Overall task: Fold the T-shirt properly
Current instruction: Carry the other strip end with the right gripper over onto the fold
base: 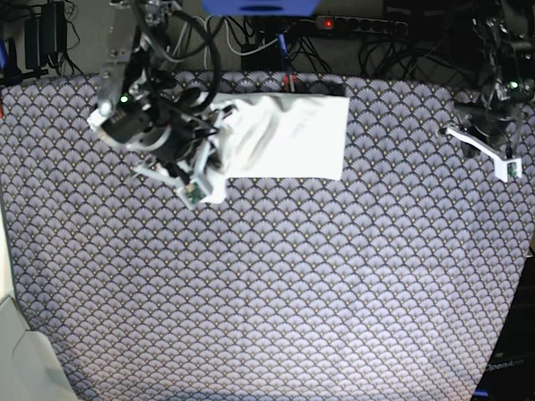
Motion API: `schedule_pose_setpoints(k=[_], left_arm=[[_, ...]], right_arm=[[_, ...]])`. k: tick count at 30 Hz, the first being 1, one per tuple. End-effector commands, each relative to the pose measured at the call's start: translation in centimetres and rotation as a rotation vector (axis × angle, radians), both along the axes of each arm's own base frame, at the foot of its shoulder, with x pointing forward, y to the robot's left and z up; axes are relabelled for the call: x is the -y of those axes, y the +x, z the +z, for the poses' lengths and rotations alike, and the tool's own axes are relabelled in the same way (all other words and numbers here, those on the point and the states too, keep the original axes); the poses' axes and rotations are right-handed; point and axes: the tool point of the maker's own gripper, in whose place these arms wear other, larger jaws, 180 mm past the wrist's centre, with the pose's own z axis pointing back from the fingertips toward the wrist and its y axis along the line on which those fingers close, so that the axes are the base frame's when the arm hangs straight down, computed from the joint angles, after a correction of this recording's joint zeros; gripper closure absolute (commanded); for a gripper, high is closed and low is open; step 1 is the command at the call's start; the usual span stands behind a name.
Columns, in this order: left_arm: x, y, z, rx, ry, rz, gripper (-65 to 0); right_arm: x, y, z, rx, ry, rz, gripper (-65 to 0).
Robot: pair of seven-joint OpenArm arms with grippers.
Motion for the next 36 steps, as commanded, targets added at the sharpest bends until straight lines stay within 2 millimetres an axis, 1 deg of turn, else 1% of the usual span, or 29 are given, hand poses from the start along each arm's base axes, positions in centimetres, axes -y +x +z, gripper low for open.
schedule_pose_setpoints(k=[1,3,6,7,8,10,13,15,18,20,23,24,27,29,36], left_arm=[[-0.5,0.6,0.8,0.029,0.019,-0.005,-0.5],[-0.7,0.4,0.4,0.018,0.016,0.0,-0.5],[-0.6,0.4,0.5,0.021,0.017,-0.001,-0.5],[-0.7,0.4,0.5,0.021,0.018,0.0,-0.5],[-0.6,0.4,0.6,0.023,0.018,-0.001,-0.5],[-0.7,0.3,0.6,0.021,0.02,-0.002,-0.5],[-1.0,0.4,0.8,0.02,0.033,-0.007,-0.5],[-1.1,0.3,0.8,0.017,0.034,-0.007,-0.5],[-1.2,0.2,0.7,0.013,0.036,-0.006,-0.5],[-1.2,-0.2,0.4,0.002,0.036,-0.005,-0.5],[-1.2,-0.3,0.3,-0.001,0.036,-0.006,-0.5],[-1.2,-0.3,0.3,-0.001,0.036,-0.006,-0.5],[-1.0,-0.4,0.3,-0.002,0.035,-0.009,-0.5],[-1.2,-0.4,0.2,-0.006,0.035,-0.006,-0.5],[-1.2,-0.4,0.2,-0.007,0.035,-0.005,-0.5]], right_arm=[[-1.6,0.7,1.5,0.065,0.053,0.032,0.0],[-3.6,0.1,1.7,0.084,0.093,0.082,0.0],[-6.2,-0.2,2.5,0.119,0.136,0.156,0.0],[-7.1,-0.4,2.4,0.114,0.146,0.181,0.0],[-7.6,-0.6,2.2,0.107,0.15,0.197,0.0],[-8.4,0.1,2.1,0.112,0.164,0.208,0.0],[-9.7,0.2,0.9,0.074,0.202,0.198,0.0],[-10.6,0.7,0.5,0.072,0.228,0.195,0.0],[-10.9,0.7,-0.8,0.036,0.25,0.166,0.0],[-11.1,1.1,-1.1,0.034,0.275,0.128,0.0],[-12.1,1.3,-1.4,0.03,0.3,0.106,0.0],[-12.4,1.6,-1.3,0.033,0.305,0.106,0.0],[-13.3,1.9,-2.0,0.011,0.309,0.118,0.0],[-13.4,1.9,-2.6,-0.004,0.308,0.115,0.0],[-13.6,2.7,-2.8,-0.001,0.307,0.118,0.0]])
